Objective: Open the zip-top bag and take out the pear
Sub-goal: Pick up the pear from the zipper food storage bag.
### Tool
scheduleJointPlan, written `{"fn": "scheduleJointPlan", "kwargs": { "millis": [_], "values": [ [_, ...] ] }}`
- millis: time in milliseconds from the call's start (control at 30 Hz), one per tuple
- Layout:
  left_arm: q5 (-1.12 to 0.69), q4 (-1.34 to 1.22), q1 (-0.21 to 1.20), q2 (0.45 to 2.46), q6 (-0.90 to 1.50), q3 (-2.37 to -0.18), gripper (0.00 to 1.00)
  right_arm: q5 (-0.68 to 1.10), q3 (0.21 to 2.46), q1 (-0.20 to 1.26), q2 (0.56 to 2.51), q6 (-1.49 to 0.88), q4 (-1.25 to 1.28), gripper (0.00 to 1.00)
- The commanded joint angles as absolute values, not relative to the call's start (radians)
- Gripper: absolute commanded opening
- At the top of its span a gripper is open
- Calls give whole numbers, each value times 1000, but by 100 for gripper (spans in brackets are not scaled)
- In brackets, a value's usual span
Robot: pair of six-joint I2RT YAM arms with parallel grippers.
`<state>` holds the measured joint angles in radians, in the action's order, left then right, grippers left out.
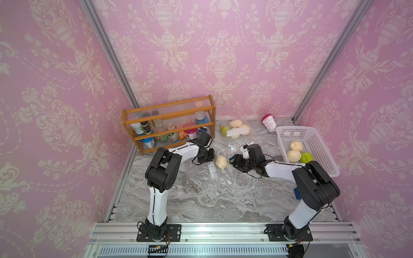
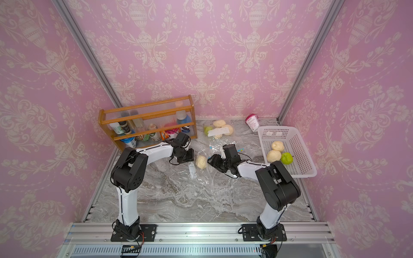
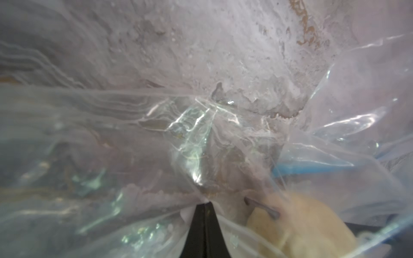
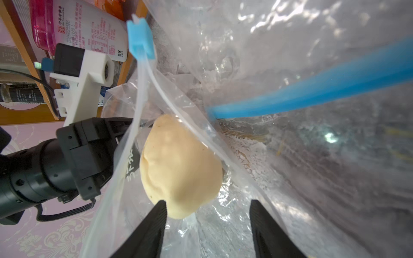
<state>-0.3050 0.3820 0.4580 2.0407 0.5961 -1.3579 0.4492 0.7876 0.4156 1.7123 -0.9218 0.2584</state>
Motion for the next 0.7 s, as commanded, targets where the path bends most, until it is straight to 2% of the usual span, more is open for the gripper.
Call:
{"fn": "scheduleJointPlan", "kwargs": {
  "millis": [0, 100, 367, 500, 667],
  "values": [
    [-334, 359, 479, 2073, 620, -1338, 0, 441, 790, 431, 1722, -934, 269, 63],
    [-311, 383, 480, 2045, 615, -1335, 0, 418, 789, 433, 1699, -898, 204, 63],
    [-168, 653, 480, 1911, 511, -1440, 0, 379, 814, 433, 1630, -818, 41, 63],
    [-165, 676, 480, 1846, 521, -1456, 12, 373, 811, 433, 1603, -804, 14, 63],
    [-245, 620, 491, 1840, 572, -1458, 29, 393, 807, 433, 1615, -810, 25, 63]
  ]
}}
